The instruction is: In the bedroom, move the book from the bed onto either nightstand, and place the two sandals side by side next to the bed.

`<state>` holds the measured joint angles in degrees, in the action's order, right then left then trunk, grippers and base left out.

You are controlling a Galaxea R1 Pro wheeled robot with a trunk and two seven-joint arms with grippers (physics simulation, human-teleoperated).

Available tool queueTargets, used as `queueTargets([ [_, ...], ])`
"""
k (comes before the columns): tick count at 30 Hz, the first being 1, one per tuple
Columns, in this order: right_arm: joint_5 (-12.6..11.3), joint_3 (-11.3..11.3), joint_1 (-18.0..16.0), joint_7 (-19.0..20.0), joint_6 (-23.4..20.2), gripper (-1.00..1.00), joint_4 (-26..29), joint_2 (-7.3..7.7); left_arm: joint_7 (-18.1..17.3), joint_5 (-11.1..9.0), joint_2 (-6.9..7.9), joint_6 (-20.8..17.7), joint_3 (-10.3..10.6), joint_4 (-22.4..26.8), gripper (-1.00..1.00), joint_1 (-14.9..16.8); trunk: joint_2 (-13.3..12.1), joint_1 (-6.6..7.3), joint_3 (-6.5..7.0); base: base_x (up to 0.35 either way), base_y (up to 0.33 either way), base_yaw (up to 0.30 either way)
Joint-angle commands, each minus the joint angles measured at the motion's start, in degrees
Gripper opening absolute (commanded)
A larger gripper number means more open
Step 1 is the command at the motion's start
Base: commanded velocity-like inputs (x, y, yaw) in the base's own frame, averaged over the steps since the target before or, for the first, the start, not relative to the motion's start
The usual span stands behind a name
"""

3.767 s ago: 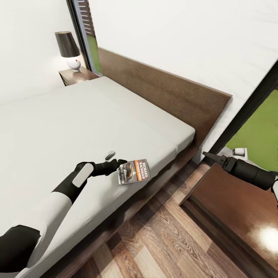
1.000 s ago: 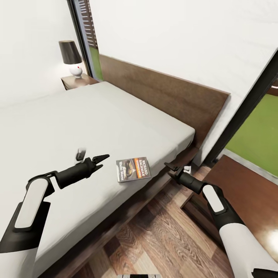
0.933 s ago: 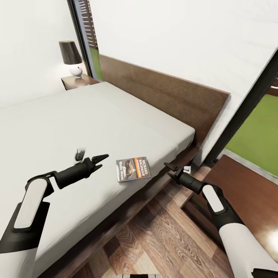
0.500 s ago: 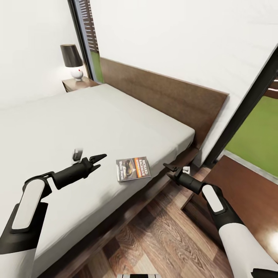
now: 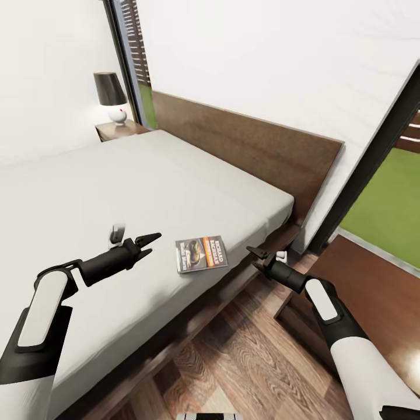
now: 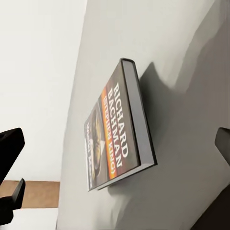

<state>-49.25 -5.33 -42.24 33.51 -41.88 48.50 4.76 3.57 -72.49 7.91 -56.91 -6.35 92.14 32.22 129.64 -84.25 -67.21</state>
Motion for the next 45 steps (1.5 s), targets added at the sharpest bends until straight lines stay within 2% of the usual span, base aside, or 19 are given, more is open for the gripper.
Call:
queueTargets([
  [1, -0.1, -0.1, 0.0, 0.1, -0.4, 1.00, 0.0, -0.01, 0.4, -0.5, 0.03, -0.3, -0.1, 0.0, 1.00, 0.0, 0.4, -0.22, -0.13, 0.000, 0.000, 0.000],
  [16, -0.1, -0.1, 0.0, 0.1, -0.4, 1.00, 0.4, -0.02, 0.3, -0.5, 0.09, -1.0, -0.1, 0.0, 1.00, 0.1, 6.4, -3.51, -1.48, 0.000, 0.000, 0.000],
  [33, -0.1, -0.2, 0.0, 0.1, -2.0, 1.00, 0.5, 0.22, 0.3, -0.4, 0.09, -1.5, -0.9, 0.0, 1.00, 0.0, 6.4, -3.51, -0.89, 0.000, 0.000, 0.161],
  [45, -0.3, -0.6, -0.1, -0.1, -2.0, 1.00, 0.0, 0.15, 0.3, -0.3, 0.09, -1.0, -0.9, -0.1, 1.00, -1.7, 6.4, -3.51, -0.84, 0.000, 0.000, 0.030],
])
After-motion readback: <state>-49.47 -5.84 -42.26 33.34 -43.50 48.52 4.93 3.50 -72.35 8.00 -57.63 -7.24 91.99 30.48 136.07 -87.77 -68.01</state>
